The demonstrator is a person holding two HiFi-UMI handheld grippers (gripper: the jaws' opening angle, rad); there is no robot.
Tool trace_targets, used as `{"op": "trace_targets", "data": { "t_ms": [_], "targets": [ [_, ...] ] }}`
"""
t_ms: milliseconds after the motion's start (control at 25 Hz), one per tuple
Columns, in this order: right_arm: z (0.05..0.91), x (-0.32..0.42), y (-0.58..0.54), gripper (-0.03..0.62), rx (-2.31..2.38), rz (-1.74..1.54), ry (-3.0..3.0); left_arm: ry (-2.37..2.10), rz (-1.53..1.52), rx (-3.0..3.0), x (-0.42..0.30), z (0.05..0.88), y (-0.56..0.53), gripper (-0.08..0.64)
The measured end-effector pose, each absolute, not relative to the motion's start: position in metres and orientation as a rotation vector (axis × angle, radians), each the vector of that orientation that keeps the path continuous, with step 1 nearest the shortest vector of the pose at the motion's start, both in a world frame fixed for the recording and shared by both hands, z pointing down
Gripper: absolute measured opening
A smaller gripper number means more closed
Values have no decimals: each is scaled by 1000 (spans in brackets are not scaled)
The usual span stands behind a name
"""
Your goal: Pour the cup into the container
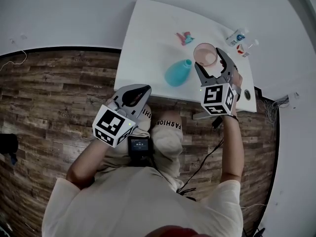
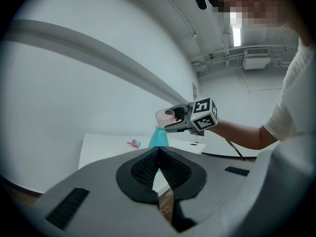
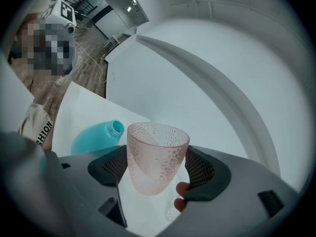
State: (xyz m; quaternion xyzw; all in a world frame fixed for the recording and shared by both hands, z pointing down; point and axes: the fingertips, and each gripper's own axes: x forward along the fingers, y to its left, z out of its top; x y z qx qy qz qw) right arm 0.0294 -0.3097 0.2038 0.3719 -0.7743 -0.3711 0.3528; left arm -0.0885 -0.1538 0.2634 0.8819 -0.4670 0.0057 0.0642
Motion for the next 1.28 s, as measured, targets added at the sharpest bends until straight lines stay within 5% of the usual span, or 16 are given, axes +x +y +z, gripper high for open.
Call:
{"op": "trace_targets", "data": {
  "t_ms": [1280],
  "targets": [
    [199, 44, -307, 370, 1012, -830, -2125, -1426, 36, 2672, -90, 268, -150, 12]
  ]
}}
